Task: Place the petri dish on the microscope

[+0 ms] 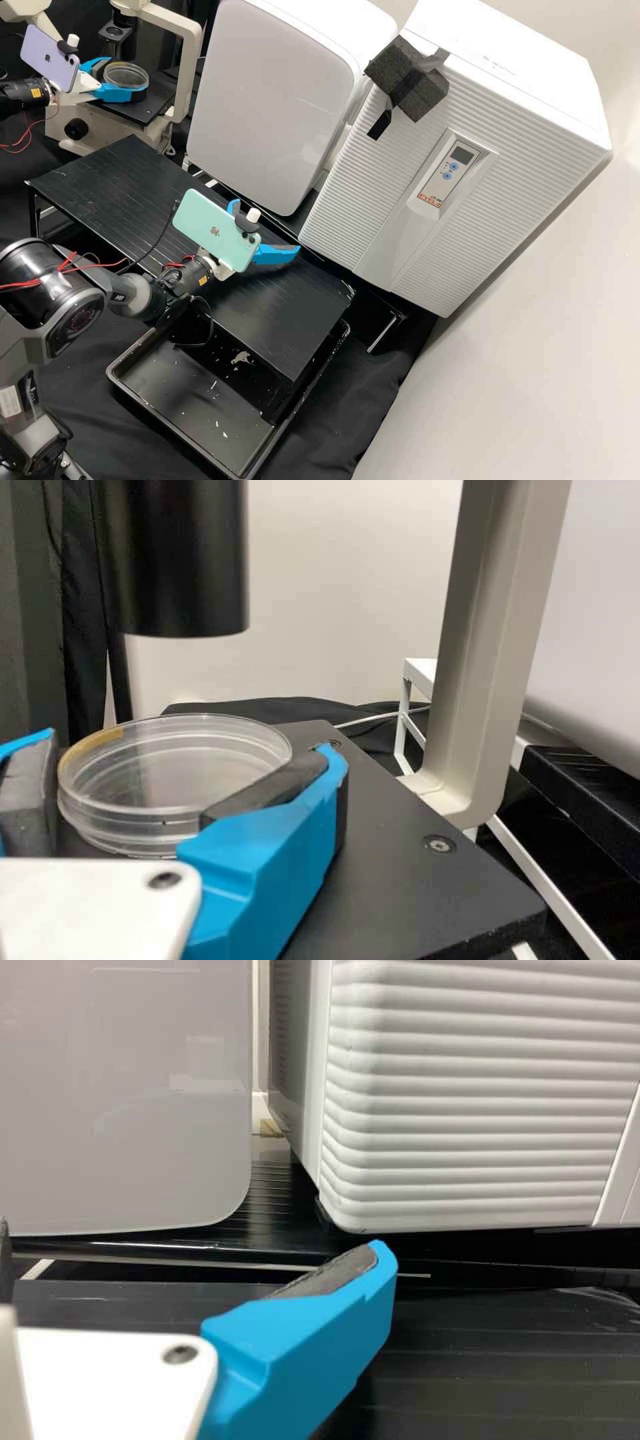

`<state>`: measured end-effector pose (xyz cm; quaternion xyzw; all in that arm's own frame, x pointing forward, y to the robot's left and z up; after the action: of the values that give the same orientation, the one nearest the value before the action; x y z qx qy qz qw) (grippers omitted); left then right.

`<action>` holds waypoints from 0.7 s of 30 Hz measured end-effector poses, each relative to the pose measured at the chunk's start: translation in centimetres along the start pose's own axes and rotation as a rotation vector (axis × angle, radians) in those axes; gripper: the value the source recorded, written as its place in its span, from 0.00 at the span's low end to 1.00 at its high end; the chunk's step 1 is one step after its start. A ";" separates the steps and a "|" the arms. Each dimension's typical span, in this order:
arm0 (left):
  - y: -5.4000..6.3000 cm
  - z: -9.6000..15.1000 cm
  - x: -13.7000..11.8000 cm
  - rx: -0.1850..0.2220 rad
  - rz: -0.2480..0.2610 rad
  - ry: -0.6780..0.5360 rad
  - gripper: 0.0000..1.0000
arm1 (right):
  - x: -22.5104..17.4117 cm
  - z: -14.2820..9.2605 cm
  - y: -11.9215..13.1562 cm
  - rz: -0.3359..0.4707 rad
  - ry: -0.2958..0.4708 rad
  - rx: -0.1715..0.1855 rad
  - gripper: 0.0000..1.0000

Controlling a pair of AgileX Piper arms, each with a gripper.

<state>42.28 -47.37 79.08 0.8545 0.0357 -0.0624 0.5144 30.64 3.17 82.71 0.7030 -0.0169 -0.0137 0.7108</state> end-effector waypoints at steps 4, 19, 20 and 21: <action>-0.1 0.3 -1.4 0.000 -0.005 -0.005 1.00 | 0.0 0.0 0.0 0.000 0.000 0.000 1.00; -0.1 2.6 -11.3 -0.044 0.049 0.056 1.00 | 0.0 0.0 0.0 0.000 0.000 0.000 1.00; 0.0 2.8 -11.8 -0.034 0.080 0.061 1.00 | 0.0 0.0 0.0 0.000 0.000 0.000 1.00; 0.0 3.1 -12.3 -0.018 0.116 0.069 1.00 | 0.0 0.0 0.0 0.000 0.000 0.000 1.00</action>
<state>29.85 -50.06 79.39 0.8522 0.0043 -0.0025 0.5231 30.64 3.17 82.71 0.7030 -0.0169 -0.0137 0.7108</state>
